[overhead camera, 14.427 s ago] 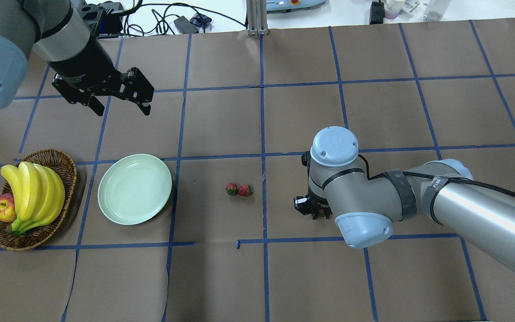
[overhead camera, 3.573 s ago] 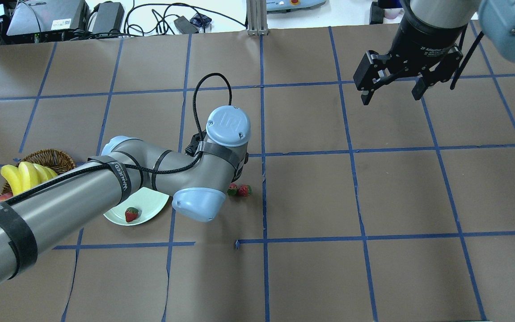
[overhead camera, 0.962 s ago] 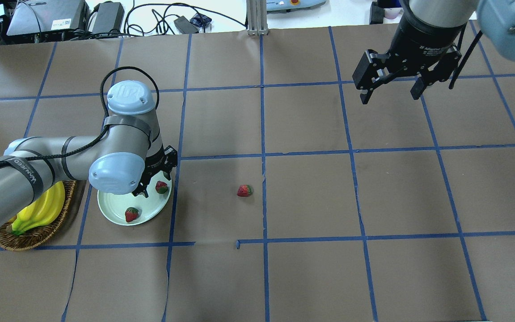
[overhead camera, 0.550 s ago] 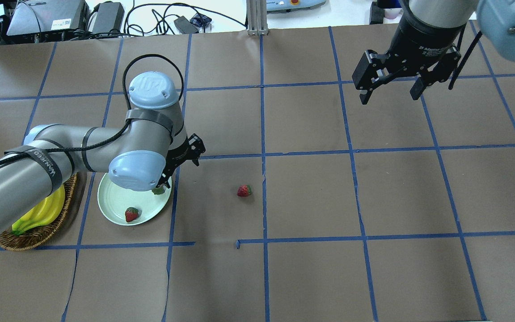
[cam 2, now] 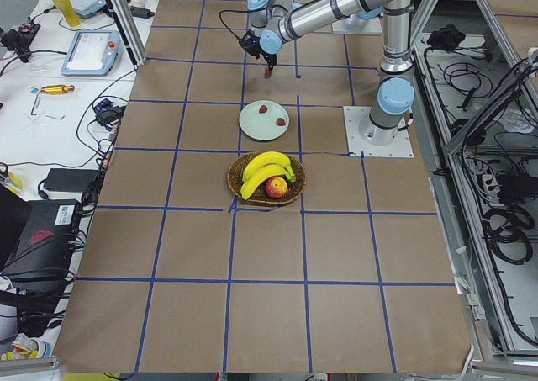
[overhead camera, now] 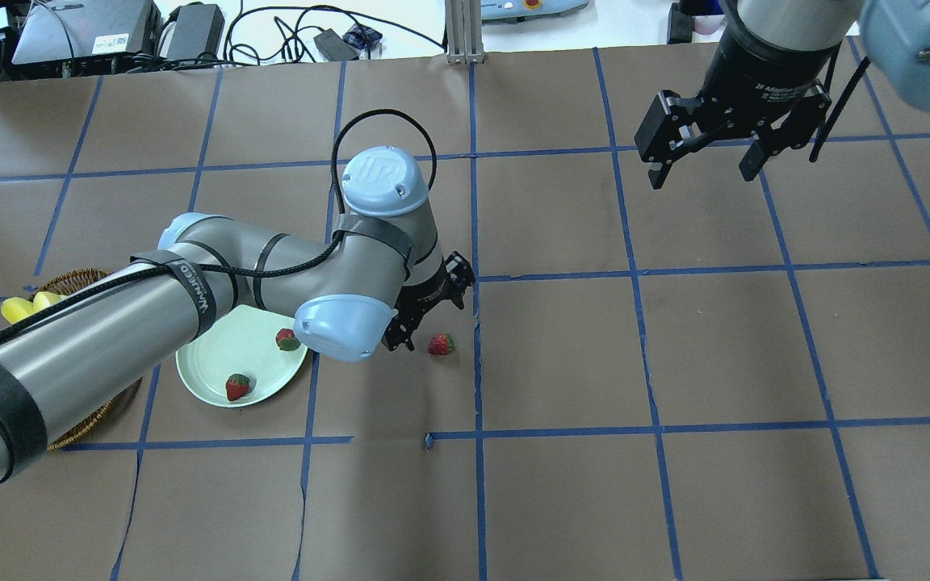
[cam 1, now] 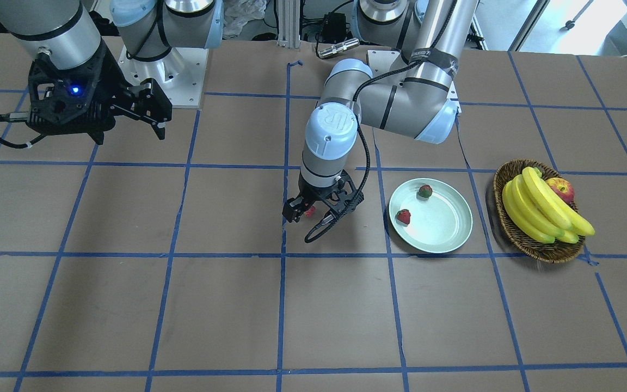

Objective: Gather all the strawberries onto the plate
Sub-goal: 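Reach the left gripper to the last strawberry and grasp it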

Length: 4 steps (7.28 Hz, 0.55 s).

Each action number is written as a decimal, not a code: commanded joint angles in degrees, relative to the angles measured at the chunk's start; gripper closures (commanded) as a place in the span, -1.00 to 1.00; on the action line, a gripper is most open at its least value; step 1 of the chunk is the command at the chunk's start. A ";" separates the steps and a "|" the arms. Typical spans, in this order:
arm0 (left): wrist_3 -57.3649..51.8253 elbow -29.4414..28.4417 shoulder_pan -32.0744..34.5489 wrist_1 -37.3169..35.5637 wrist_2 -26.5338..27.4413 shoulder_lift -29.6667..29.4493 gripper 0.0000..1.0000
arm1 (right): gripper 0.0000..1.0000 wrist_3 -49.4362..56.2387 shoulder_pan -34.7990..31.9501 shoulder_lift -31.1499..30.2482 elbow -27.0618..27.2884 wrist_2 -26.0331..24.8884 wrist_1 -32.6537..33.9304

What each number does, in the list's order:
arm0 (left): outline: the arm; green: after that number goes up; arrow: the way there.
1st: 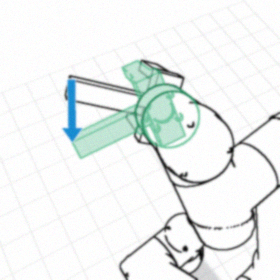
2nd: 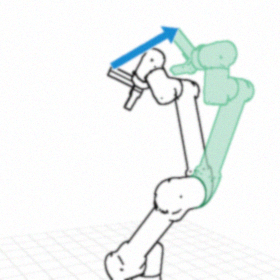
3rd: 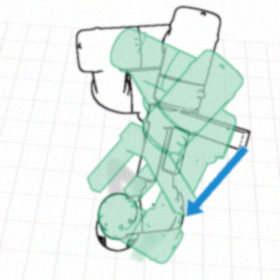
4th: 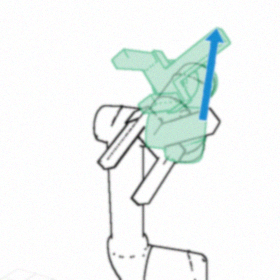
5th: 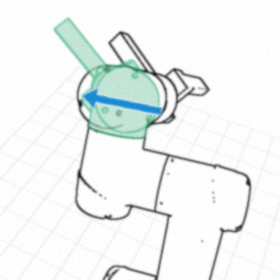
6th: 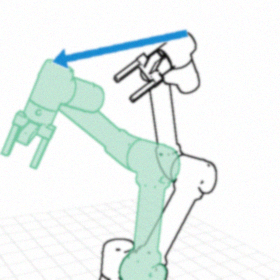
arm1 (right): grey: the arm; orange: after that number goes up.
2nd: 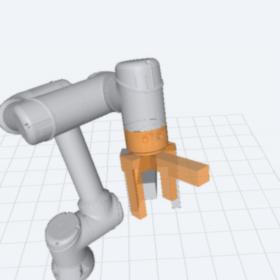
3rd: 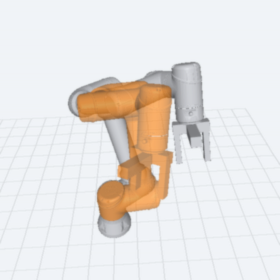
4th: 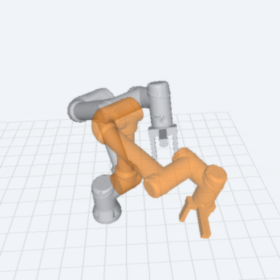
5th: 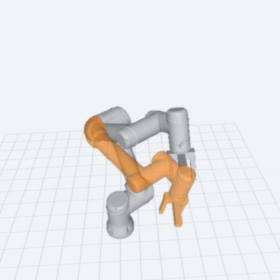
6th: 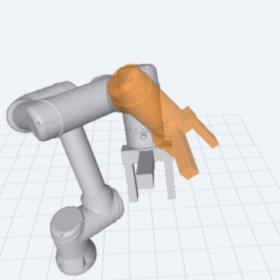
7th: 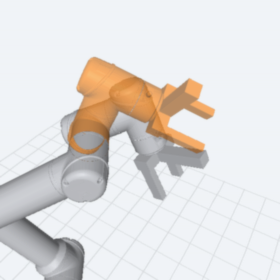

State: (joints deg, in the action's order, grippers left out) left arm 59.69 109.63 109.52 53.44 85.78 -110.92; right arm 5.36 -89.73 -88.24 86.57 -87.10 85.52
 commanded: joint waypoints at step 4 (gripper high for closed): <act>-0.45 5.50 1.05 -8.97 0.53 -1.14 0.48 | -1.00 0.00 0.00 0.00 0.00 0.00 0.00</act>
State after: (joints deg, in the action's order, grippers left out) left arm 59.46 115.19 110.61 44.83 86.18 -112.09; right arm 5.36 -89.74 -88.24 86.57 -87.10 85.52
